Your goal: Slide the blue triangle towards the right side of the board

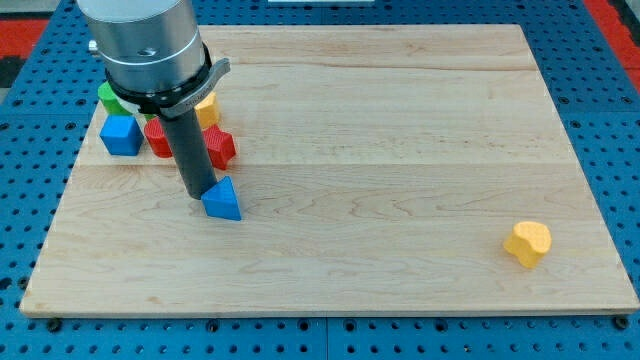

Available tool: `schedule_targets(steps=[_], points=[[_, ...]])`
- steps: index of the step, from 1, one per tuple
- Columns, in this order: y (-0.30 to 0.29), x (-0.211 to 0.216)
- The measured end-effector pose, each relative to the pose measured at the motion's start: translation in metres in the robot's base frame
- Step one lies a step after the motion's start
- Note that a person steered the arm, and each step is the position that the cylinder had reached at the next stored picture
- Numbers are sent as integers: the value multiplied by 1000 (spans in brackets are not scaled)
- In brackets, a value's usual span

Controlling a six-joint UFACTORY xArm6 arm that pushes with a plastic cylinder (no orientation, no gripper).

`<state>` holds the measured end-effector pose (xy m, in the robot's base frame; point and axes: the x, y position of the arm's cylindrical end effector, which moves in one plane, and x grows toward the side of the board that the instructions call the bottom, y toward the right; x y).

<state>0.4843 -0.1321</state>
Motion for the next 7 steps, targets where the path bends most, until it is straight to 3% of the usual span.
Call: schedule_targets(steps=[2,7], points=[[-44,3],[-76,7]])
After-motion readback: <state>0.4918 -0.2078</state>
